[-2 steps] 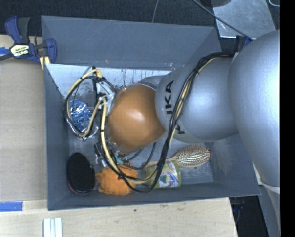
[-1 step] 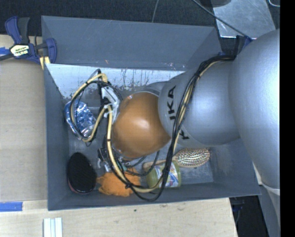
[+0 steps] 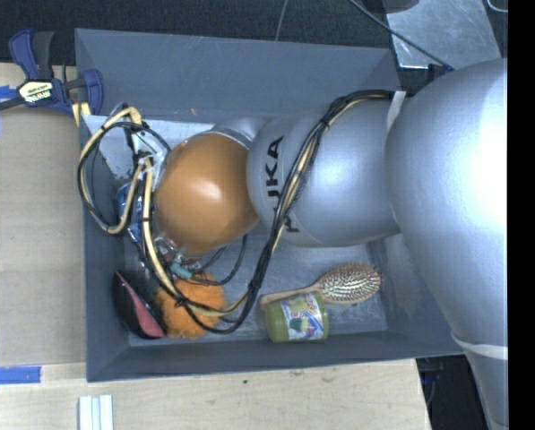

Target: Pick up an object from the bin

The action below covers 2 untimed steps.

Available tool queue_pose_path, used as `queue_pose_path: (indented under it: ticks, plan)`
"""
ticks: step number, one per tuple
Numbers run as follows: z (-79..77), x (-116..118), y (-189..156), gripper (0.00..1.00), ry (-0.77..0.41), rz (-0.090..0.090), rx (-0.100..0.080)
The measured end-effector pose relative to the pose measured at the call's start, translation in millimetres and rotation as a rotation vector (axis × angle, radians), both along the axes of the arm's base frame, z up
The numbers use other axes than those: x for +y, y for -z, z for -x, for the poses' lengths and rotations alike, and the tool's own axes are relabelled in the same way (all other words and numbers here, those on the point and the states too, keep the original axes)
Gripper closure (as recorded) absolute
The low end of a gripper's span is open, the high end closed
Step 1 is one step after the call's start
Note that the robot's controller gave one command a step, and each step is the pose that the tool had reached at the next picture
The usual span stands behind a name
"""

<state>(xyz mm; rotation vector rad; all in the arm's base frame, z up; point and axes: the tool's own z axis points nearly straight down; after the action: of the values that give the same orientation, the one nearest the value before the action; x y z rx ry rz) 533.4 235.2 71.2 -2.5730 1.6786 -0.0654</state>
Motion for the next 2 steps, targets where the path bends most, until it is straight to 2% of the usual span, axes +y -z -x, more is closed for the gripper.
queue_pose_path:
  ticks: [1,2]
  plan:
    - [24.6,7.9,-64.9,1.0,-0.16,0.007,-0.01]
    - [2.7,3.2,-17.0,1.0,-0.087,0.001,-0.007]
